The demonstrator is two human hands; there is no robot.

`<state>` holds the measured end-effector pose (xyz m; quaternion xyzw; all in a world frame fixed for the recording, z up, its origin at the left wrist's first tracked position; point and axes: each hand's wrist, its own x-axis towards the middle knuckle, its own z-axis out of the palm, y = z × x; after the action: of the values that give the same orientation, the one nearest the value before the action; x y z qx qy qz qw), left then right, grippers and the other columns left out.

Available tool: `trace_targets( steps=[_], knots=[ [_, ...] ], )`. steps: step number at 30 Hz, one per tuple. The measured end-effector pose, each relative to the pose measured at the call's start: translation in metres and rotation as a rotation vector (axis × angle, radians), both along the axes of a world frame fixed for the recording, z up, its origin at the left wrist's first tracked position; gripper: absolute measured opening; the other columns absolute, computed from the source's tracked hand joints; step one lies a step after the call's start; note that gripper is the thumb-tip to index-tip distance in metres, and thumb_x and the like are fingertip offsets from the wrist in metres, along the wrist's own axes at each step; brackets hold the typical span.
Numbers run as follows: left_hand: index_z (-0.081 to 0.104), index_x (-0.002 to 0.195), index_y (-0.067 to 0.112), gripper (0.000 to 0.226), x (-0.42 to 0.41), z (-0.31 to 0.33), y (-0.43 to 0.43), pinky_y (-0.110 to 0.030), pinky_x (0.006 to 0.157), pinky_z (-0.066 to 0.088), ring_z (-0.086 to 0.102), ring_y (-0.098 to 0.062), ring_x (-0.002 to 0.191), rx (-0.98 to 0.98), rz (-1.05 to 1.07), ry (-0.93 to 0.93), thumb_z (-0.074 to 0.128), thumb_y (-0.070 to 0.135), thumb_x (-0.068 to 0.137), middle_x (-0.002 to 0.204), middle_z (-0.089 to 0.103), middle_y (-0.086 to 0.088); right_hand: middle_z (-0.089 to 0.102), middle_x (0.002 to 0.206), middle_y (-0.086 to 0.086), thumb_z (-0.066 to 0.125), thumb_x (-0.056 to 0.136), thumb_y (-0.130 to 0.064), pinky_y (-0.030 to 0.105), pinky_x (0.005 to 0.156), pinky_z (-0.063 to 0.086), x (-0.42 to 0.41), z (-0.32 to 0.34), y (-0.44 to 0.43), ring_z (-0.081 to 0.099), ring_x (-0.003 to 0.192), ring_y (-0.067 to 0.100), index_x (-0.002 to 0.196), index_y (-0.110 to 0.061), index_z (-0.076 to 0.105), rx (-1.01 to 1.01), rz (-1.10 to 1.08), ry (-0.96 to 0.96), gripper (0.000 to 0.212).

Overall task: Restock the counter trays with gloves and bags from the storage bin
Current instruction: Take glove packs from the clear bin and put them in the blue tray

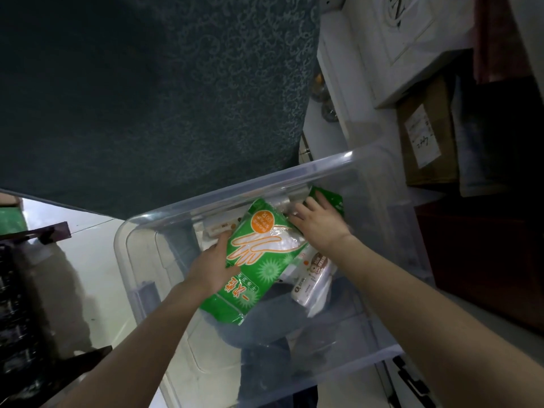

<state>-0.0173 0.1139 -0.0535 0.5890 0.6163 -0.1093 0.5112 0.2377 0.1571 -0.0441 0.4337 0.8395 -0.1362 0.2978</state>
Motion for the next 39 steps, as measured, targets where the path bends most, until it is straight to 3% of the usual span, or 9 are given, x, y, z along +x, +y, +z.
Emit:
trace_targets(
  steps=[3, 8, 12, 15, 20, 24, 30, 32, 39],
  knots=[
    [0.020, 0.146, 0.023, 0.079, -0.001, 0.007, 0.002, -0.042, 0.091, 0.050, 0.061, -0.029, 0.110, 0.034, -0.048, -0.015, 0.068, 0.023, 0.084, 0.129, 0.060, -0.011, 0.049, 0.133, 0.008, 0.050, 0.091, -0.020, 0.053, 0.117, 0.012, 0.003, 0.007, -0.004, 0.039, 0.125, 0.033, 0.123, -0.018, 0.059, 0.046, -0.019, 0.077, 0.033],
    [0.018, 0.143, 0.033, 0.077, -0.002, 0.024, 0.009, -0.043, 0.086, 0.053, 0.063, -0.029, 0.105, 0.127, -0.166, -0.006, 0.067, 0.027, 0.083, 0.129, 0.060, -0.011, 0.062, 0.118, 0.007, 0.056, 0.084, -0.020, 0.049, 0.115, 0.026, 0.012, 0.032, -0.017, 0.050, 0.113, 0.032, 0.102, -0.017, 0.073, 0.179, 0.007, 0.149, 0.025],
    [0.019, 0.135, 0.040, 0.073, -0.002, 0.044, 0.017, -0.044, 0.088, 0.052, 0.061, -0.027, 0.107, 0.138, -0.244, -0.043, 0.068, 0.025, 0.083, 0.133, 0.056, -0.010, 0.068, 0.110, 0.005, 0.051, 0.088, -0.017, 0.051, 0.118, -0.001, 0.022, 0.054, -0.025, 0.040, 0.133, 0.031, 0.105, -0.013, 0.069, 0.142, 0.039, 0.127, 0.025],
    [0.016, 0.135, 0.044, 0.074, 0.000, 0.063, 0.019, -0.046, 0.087, 0.052, 0.060, -0.027, 0.108, 0.182, -0.315, -0.023, 0.068, 0.028, 0.084, 0.137, 0.053, -0.009, 0.067, 0.115, 0.004, 0.046, 0.091, -0.016, 0.041, 0.115, 0.021, 0.026, 0.075, -0.029, 0.050, 0.121, 0.027, 0.116, -0.016, 0.061, 0.008, -0.017, 0.046, 0.029],
    [0.016, 0.137, 0.041, 0.073, -0.003, 0.095, 0.015, -0.036, 0.080, 0.051, 0.061, -0.026, 0.107, 0.288, -0.388, 0.057, 0.066, 0.031, 0.084, 0.136, 0.052, -0.008, 0.068, 0.110, 0.007, 0.051, 0.088, -0.016, 0.036, 0.081, 0.049, 0.033, 0.118, -0.045, 0.063, 0.101, 0.029, 0.117, -0.020, 0.058, -0.007, -0.204, 0.116, 0.029],
    [0.017, 0.135, 0.039, 0.069, -0.017, 0.124, 0.009, -0.033, 0.068, 0.050, 0.062, -0.022, 0.091, 0.360, -0.481, 0.134, 0.064, 0.032, 0.086, 0.125, 0.060, -0.008, 0.061, 0.118, 0.006, 0.050, 0.091, -0.018, 0.037, 0.076, 0.048, 0.044, 0.153, -0.070, 0.060, 0.106, 0.029, 0.124, -0.024, 0.056, 0.046, -0.333, 0.148, 0.035],
    [0.020, 0.143, 0.032, 0.071, -0.017, 0.186, 0.001, -0.042, 0.083, 0.053, 0.058, -0.029, 0.114, 0.512, -0.569, 0.227, 0.063, 0.031, 0.086, 0.144, 0.045, -0.005, 0.053, 0.111, 0.005, 0.054, 0.089, -0.025, 0.034, 0.063, 0.037, 0.066, 0.231, -0.126, 0.061, 0.096, 0.030, 0.122, -0.027, 0.058, 0.222, -0.481, 0.213, 0.033],
    [0.020, 0.142, 0.032, 0.071, -0.011, 0.212, -0.005, -0.041, 0.082, 0.052, 0.058, -0.028, 0.115, 0.556, -0.584, 0.223, 0.063, 0.030, 0.085, 0.143, 0.047, -0.004, 0.054, 0.114, 0.003, 0.052, 0.090, -0.021, 0.034, 0.062, 0.043, 0.076, 0.266, -0.149, 0.062, 0.091, 0.030, 0.123, -0.029, 0.057, 0.270, -0.537, 0.233, 0.034],
    [0.025, 0.136, 0.033, 0.072, 0.042, 0.329, -0.036, -0.037, 0.080, 0.050, 0.060, -0.025, 0.101, 0.632, -0.664, 0.155, 0.071, 0.024, 0.081, 0.121, 0.061, -0.008, 0.068, 0.113, -0.007, 0.051, 0.089, -0.017, 0.034, 0.080, 0.051, 0.115, 0.395, -0.245, 0.062, 0.099, 0.018, 0.117, -0.036, 0.063, 0.388, -0.617, 0.264, 0.035]
  ],
)
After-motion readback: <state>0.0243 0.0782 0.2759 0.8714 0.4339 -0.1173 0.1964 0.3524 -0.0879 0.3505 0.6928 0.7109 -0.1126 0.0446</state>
